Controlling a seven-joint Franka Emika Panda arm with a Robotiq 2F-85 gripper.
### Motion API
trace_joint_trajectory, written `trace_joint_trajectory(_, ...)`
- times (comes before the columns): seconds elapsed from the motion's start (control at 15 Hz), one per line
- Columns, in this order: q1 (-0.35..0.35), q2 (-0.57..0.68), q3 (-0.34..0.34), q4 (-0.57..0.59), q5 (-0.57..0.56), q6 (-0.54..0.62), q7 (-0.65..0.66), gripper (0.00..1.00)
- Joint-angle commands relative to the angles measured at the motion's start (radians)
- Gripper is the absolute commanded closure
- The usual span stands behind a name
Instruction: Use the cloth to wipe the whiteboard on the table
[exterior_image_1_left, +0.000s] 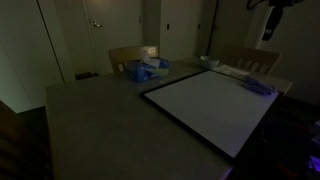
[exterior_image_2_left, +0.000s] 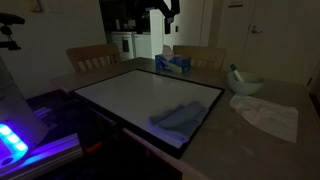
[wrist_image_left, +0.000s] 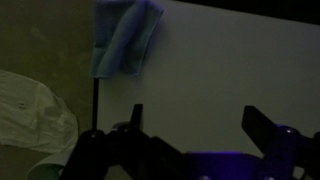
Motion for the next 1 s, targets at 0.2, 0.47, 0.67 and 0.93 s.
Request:
trace_joint_trajectory(0.2,-0.084,0.188,-0.024,-0.022,-0.013,0.192,-0.013,0.0)
trace_joint_trajectory(0.47,-0.081,0.246,-0.053,-0.017,0.073,0.193,-0.06,0.0)
trace_joint_trajectory(0.67,-0.096,0.239,-0.031,-0.027,0.063,0.197,-0.034,0.0)
trace_joint_trajectory(0.93,-0.096,0.31,-0.053,-0.017,0.075,0.246,-0.071,0.0)
